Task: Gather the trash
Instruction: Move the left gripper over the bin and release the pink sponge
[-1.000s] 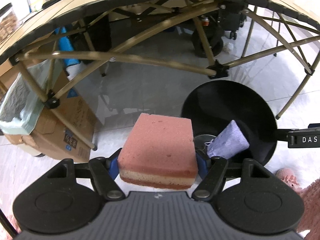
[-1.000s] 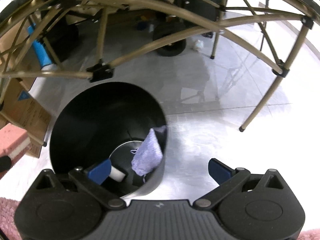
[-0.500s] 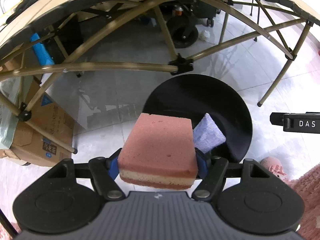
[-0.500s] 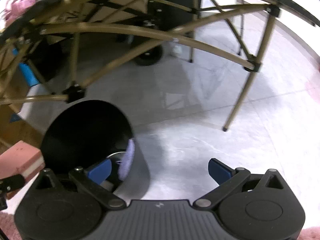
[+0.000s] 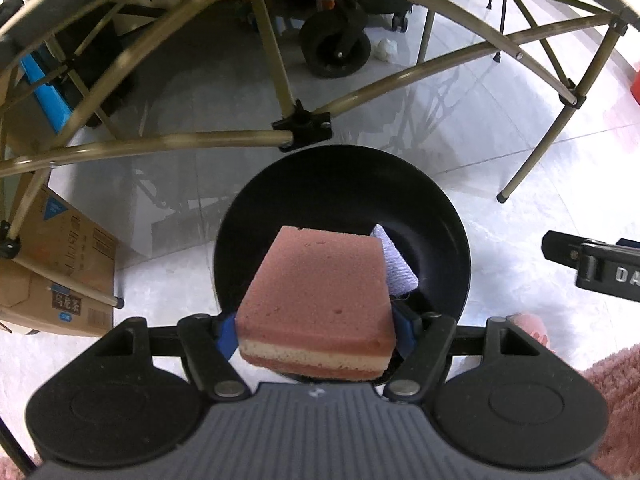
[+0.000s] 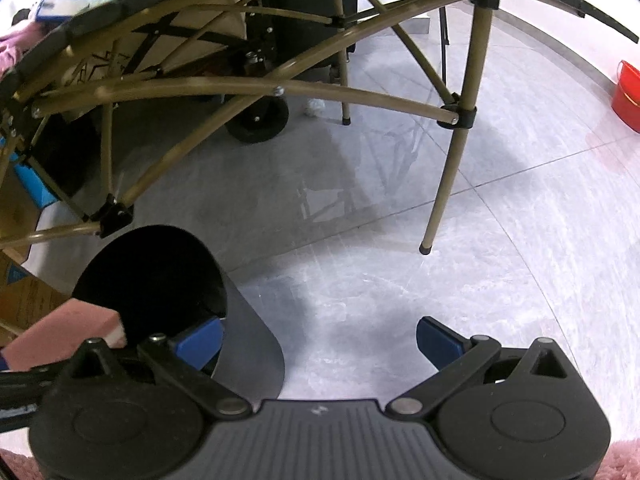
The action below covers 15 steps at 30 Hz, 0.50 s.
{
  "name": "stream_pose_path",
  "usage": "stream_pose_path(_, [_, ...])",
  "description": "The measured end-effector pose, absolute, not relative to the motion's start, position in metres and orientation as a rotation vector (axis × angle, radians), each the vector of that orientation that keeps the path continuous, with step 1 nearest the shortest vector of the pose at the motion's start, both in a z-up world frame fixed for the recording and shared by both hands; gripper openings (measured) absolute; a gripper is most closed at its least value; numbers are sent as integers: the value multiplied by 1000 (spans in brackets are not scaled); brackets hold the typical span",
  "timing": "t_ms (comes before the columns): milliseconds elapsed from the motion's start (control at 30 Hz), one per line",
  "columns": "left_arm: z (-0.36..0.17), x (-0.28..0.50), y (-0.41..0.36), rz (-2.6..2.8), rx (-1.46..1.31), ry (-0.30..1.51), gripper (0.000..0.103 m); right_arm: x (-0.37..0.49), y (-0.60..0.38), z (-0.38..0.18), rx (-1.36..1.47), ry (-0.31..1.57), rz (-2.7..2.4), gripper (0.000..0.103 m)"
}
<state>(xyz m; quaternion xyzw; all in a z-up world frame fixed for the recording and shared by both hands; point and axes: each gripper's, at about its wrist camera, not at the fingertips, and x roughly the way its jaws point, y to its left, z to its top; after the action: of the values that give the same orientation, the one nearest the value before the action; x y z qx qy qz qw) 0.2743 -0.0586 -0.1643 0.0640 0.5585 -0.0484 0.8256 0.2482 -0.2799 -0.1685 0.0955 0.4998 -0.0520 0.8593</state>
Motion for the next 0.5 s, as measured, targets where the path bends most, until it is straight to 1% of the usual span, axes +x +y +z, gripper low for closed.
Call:
stream_pose_path(267, [-175, 286, -76, -108, 134, 1231, 72, 243, -293, -163, 236, 1016, -142, 103])
stream_pose_path(500, [-180, 288, -87, -103, 137, 1257, 72, 243, -301, -169, 236, 1033, -186, 103])
